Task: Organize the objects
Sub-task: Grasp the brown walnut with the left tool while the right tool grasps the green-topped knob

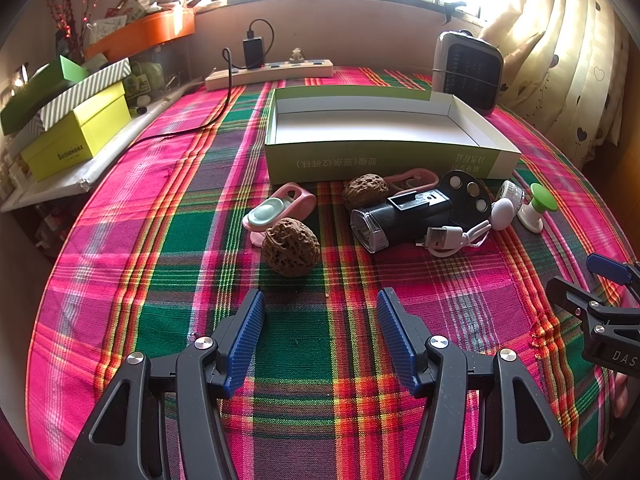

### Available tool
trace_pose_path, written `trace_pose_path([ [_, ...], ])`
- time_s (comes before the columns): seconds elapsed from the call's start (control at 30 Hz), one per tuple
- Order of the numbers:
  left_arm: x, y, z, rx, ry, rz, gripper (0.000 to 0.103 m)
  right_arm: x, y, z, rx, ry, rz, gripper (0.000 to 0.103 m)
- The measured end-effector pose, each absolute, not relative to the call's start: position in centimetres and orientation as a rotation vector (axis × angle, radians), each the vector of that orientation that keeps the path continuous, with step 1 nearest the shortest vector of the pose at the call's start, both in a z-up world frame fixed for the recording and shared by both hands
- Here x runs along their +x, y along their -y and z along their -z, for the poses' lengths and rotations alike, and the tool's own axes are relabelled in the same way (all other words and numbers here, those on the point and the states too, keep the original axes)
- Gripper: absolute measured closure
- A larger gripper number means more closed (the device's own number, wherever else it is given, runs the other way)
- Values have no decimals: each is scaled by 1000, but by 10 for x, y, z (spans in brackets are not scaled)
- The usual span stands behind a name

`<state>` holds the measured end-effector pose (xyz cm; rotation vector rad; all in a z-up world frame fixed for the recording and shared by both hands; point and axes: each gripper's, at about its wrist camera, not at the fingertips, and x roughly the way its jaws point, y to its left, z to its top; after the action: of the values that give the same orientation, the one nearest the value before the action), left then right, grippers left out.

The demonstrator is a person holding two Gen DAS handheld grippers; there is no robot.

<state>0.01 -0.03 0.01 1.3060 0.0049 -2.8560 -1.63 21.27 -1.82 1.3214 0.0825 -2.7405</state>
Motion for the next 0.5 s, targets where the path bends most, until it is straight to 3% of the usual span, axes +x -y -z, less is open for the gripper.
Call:
trace_pose_path([
  [0.5, 0, 3, -2, 1351, 21, 2894, 45, -19, -214, 15, 1328, -81, 2713, 13],
])
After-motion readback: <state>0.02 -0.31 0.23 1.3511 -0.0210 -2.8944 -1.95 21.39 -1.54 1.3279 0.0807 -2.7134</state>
